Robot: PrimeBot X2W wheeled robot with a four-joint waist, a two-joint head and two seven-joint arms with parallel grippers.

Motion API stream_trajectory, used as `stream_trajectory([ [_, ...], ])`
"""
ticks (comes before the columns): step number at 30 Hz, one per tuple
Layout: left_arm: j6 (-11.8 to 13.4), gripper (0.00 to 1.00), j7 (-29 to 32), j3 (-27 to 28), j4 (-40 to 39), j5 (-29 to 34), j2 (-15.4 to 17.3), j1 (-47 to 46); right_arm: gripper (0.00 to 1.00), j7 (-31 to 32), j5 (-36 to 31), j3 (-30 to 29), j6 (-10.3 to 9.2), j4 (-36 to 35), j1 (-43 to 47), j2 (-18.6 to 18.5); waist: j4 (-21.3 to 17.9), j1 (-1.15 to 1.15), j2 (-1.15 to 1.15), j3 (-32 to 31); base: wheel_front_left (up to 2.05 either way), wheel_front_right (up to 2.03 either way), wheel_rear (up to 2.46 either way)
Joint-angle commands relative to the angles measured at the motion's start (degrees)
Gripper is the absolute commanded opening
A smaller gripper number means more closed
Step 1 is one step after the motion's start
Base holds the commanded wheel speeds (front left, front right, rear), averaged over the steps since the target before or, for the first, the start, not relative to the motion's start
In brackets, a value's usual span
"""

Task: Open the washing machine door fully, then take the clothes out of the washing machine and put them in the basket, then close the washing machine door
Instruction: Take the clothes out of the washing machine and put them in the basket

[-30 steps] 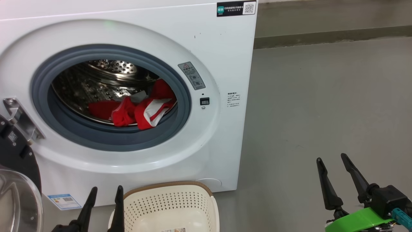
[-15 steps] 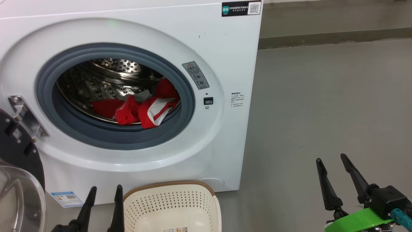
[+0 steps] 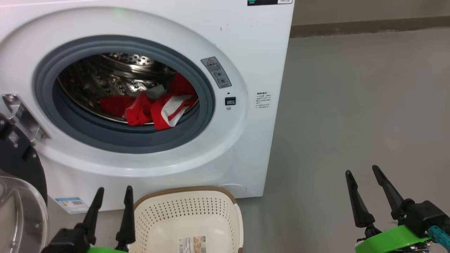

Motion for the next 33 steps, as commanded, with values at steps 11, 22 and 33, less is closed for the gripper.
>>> stream_trajectory([
  [11,0.0,1.0,-0.4,1.6,4.1,-0.1,2.2,-12.8,1.0,-0.4,1.5,1.6,0.37,-2.5,-5.5,-1.8,1.5,0.0,0.0,6.7,0.0,0.0,0.0],
  [22,-1.0,1.0,-0.5,2.5,10.8,-0.8,1.0,-26.7,1.0,-0.4,2.0,1.4,0.37,-4.2,-9.7,-2.1,1.5,0.0,0.0,14.5,0.0,0.0,0.0],
  [33,-1.0,1.0,-0.5,4.2,21.1,0.0,1.6,-40.5,1.0,-0.4,2.3,1.7,0.37,-5.1,-12.7,-2.9,0.3,0.0,0.0,21.0,0.0,0.0,0.0],
])
